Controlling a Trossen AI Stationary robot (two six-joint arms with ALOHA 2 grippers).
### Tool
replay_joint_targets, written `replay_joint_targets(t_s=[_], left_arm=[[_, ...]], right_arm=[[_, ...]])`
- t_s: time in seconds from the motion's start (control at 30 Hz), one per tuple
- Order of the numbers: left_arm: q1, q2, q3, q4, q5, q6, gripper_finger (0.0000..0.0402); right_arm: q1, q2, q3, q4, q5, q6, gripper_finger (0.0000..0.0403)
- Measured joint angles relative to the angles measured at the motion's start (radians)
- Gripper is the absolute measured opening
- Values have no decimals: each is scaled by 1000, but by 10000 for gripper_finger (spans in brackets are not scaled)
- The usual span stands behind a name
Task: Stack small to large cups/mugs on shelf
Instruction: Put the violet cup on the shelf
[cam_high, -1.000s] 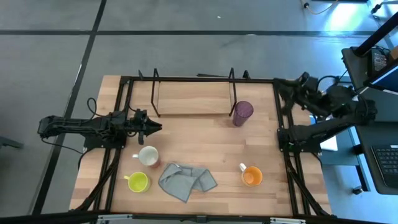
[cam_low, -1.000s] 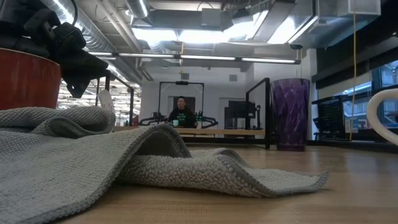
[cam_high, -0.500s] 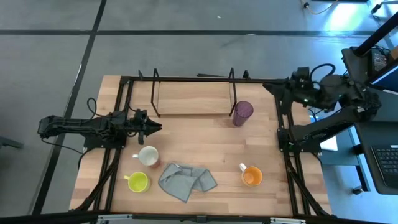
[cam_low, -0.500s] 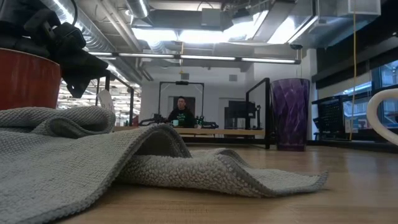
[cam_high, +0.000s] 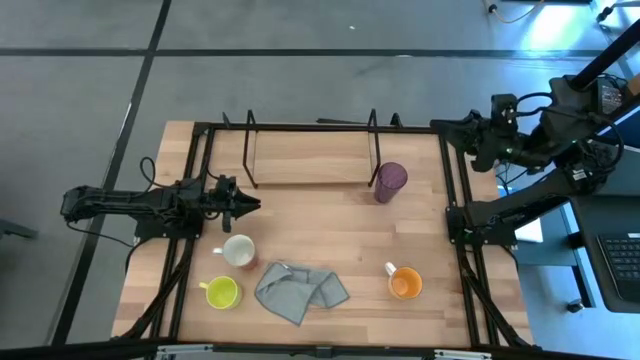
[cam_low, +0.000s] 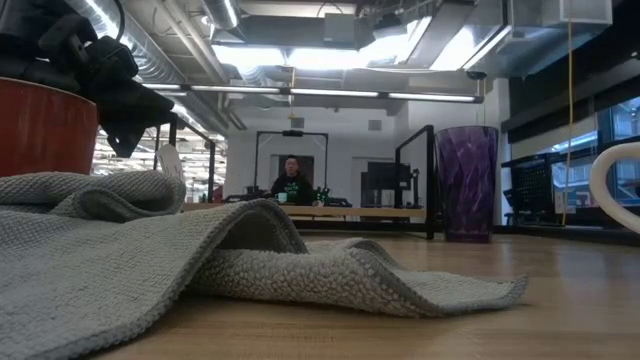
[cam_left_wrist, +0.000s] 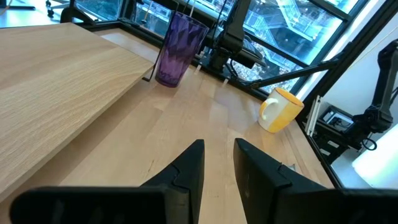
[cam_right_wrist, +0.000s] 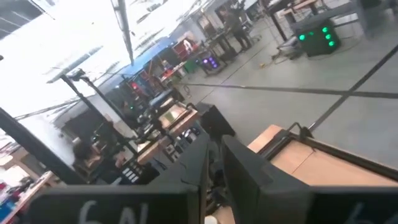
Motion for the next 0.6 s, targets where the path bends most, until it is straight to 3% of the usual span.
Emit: replay_joint_targets(t_s=[0.23, 0.6], left_arm=[[0, 0, 0, 0, 0, 0, 80], [0, 0, 0, 0, 0, 0, 80]], right_arm=[[0, 6, -1, -7, -13, -44, 49], [0, 11, -2, 18, -24, 66, 49]])
